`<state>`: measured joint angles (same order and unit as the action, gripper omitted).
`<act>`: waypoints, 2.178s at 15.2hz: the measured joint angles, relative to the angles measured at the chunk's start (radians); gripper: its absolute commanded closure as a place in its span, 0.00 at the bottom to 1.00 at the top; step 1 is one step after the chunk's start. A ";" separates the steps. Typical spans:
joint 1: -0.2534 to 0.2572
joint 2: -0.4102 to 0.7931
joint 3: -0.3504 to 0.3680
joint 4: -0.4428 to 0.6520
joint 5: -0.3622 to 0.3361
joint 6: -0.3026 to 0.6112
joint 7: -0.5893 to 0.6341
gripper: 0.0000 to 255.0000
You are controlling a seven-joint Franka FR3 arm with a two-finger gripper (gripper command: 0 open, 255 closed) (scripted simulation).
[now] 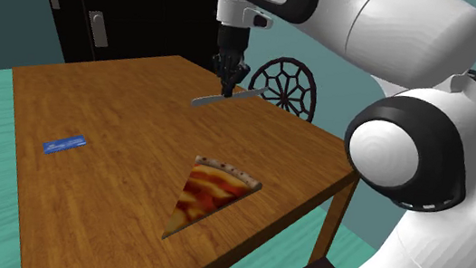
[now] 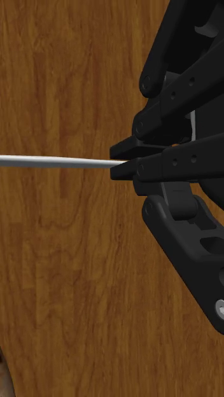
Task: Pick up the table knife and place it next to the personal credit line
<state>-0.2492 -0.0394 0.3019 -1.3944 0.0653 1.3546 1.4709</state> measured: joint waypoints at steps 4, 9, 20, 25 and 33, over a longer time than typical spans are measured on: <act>0.049 -0.005 0.054 -0.005 0.004 0.006 0.103 1.00; 0.112 0.042 0.124 0.061 -0.014 -0.010 0.234 1.00; 0.334 0.253 0.281 0.310 -0.140 -0.063 0.565 1.00; 0.523 0.444 0.310 0.581 -0.269 -0.160 0.696 1.00; 0.486 0.377 0.324 0.377 -0.226 -0.023 0.726 1.00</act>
<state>0.2371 0.3373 0.6259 -1.0170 -0.1608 1.3316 2.1967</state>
